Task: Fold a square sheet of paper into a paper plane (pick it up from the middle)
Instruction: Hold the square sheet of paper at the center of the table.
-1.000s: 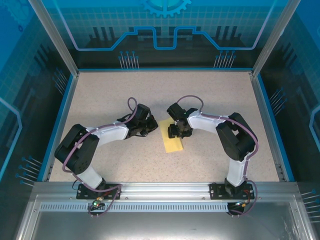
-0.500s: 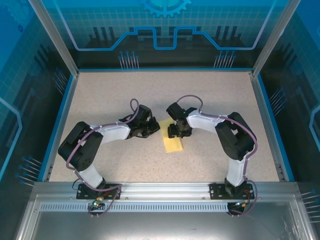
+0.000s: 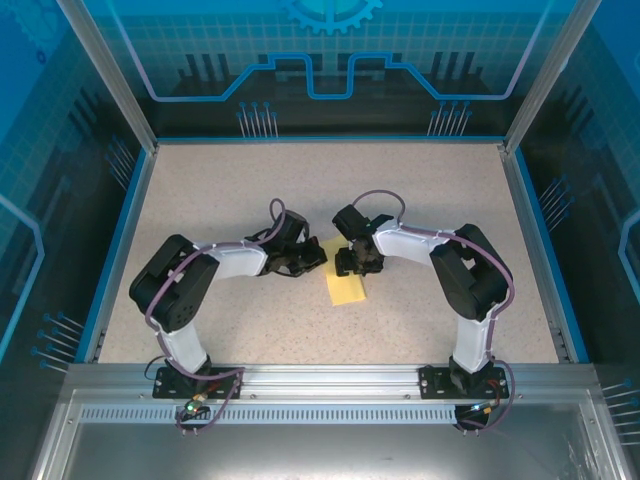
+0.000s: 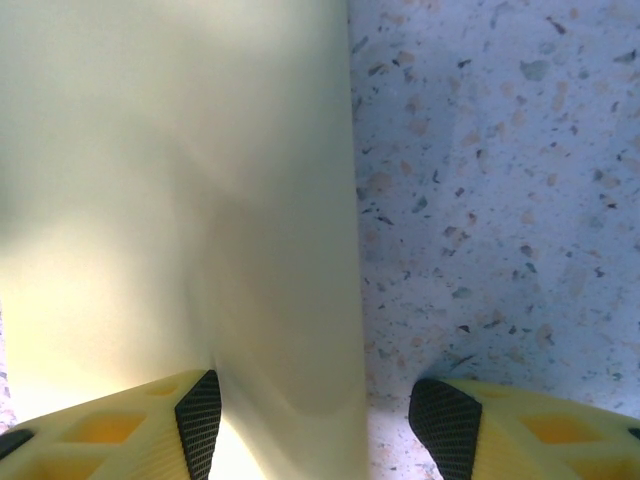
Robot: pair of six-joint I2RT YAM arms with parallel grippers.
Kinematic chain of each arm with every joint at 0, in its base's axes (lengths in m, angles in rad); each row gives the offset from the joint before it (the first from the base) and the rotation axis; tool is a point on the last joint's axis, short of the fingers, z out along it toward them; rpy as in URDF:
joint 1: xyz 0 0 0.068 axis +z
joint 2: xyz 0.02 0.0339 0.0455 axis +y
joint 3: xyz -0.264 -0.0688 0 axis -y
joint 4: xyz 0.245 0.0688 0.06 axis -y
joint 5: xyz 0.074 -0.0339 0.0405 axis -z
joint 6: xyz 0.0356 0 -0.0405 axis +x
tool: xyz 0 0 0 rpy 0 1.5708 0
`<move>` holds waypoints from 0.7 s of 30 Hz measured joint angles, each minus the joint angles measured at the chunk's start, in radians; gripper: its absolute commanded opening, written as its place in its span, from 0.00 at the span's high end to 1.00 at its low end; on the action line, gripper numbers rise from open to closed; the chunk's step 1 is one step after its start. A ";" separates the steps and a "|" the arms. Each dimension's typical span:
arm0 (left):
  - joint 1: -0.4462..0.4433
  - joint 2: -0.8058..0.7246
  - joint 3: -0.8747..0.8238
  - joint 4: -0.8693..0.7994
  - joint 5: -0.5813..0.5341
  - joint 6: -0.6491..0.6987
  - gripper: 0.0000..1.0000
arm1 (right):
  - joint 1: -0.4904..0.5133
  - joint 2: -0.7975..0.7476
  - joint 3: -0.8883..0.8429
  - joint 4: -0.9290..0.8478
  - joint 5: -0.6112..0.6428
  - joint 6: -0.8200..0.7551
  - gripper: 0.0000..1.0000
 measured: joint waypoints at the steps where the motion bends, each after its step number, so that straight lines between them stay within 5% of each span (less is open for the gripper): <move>1: 0.000 0.005 0.005 0.001 0.003 0.000 1.00 | 0.000 0.000 0.000 0.000 0.000 0.000 0.38; 21: -0.006 0.056 0.027 -0.019 0.011 0.007 1.00 | 0.000 -0.006 -0.011 0.010 -0.003 -0.010 0.38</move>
